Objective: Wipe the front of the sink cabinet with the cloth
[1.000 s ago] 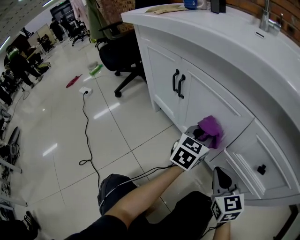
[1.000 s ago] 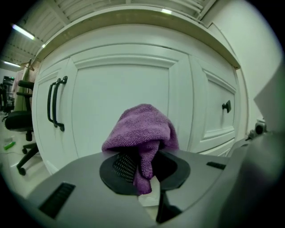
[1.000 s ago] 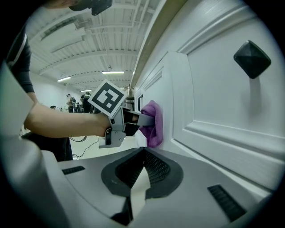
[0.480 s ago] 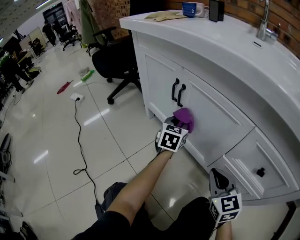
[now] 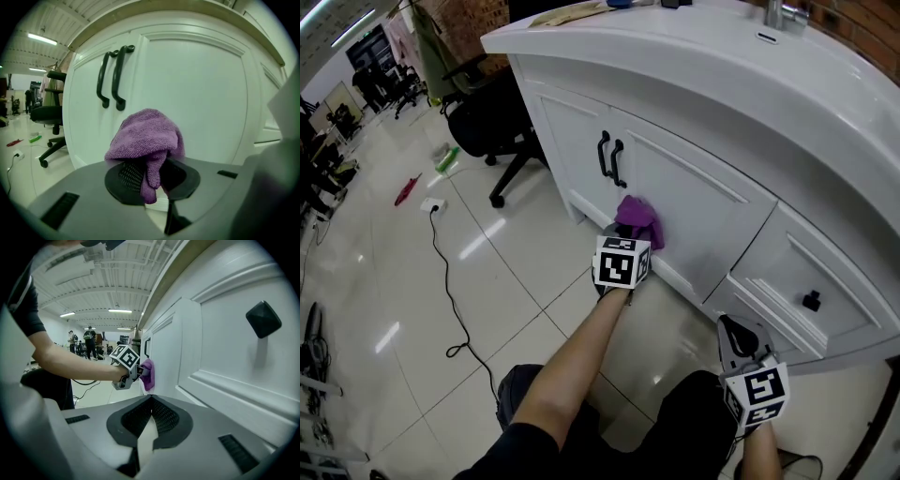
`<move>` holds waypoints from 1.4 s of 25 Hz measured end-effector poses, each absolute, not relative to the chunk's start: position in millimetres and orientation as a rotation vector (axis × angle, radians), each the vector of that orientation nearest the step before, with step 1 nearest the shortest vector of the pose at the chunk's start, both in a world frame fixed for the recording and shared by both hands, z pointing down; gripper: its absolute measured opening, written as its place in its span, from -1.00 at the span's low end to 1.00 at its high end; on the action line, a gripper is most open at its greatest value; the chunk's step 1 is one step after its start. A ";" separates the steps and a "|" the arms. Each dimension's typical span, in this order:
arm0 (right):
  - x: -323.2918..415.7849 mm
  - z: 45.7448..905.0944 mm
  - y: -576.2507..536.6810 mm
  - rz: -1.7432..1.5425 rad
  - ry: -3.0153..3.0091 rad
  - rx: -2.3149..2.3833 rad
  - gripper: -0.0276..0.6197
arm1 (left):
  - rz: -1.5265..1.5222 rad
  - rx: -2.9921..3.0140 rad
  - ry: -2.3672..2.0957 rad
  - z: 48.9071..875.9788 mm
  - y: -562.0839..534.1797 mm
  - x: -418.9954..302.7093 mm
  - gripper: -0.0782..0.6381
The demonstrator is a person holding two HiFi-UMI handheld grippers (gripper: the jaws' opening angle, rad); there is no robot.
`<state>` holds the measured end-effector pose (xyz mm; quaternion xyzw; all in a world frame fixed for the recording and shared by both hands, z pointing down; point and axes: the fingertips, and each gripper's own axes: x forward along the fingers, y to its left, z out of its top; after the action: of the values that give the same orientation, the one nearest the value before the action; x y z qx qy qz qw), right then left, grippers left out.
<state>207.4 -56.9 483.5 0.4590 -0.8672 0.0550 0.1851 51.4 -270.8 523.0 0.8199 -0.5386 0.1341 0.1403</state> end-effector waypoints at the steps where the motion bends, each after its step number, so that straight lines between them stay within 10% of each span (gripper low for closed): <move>1: 210.0 486.4 -55.9 0.158 -2.459 1.301 -0.91 | 0.398 2.380 -1.520 525.5 -263.9 60.9 -0.59; 21: 231.3 492.9 -56.7 0.263 -2.549 1.353 -0.91 | 0.551 2.662 -1.037 524.0 -134.0 218.7 -0.59; 35: 230.9 524.1 -57.4 0.267 -2.442 1.363 -0.91 | 0.488 2.493 -1.211 578.4 -199.9 152.4 -0.59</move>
<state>230.9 -57.4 524.1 0.4784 -0.8573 0.0937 0.1653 152.4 -199.9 578.4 0.8740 -0.4246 0.1711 0.1632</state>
